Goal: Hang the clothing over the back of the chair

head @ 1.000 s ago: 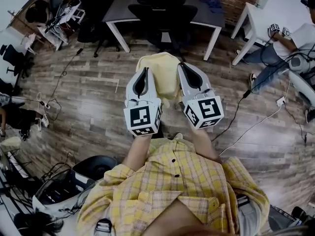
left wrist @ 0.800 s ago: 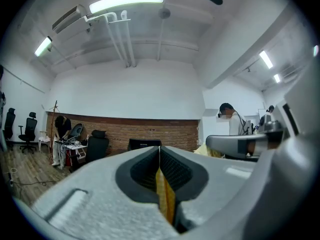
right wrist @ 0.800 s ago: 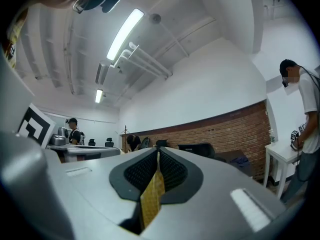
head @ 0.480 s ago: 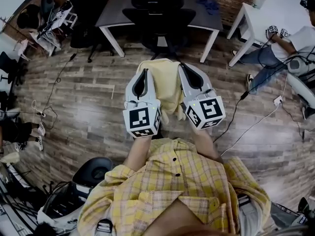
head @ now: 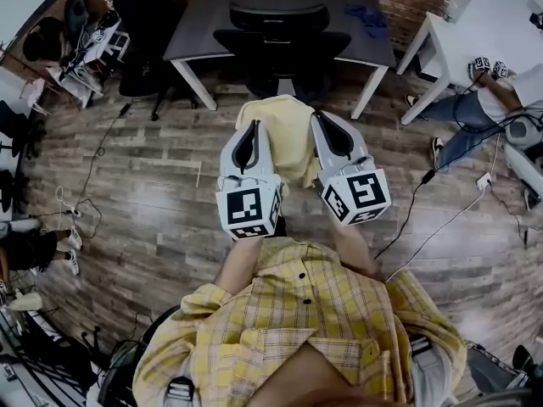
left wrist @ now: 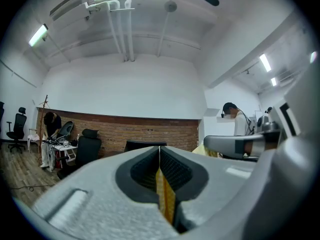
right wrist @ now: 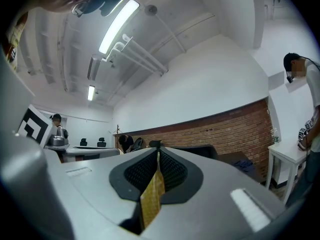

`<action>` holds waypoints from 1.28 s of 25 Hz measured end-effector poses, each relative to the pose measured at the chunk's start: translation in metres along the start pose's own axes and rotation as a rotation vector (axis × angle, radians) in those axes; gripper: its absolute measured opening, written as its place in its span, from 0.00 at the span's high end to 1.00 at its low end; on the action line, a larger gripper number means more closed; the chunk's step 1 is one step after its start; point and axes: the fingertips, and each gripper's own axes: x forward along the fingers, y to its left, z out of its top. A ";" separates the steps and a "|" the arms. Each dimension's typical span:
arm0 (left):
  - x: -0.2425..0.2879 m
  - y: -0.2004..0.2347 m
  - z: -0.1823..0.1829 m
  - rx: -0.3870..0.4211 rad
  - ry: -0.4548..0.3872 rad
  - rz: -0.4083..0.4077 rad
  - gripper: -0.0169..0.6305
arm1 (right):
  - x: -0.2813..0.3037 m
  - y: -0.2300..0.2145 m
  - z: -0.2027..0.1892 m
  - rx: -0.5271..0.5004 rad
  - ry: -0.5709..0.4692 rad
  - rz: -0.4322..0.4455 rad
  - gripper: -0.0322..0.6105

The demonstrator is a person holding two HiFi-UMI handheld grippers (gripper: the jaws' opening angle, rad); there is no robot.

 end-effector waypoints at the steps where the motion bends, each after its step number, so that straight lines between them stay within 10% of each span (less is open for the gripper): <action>1: 0.009 0.006 0.000 -0.001 0.001 -0.002 0.96 | 0.010 -0.002 0.000 -0.001 0.000 -0.003 0.92; 32: 0.194 0.108 0.021 -0.028 0.030 -0.192 0.96 | 0.192 -0.070 0.007 -0.033 0.041 -0.224 0.92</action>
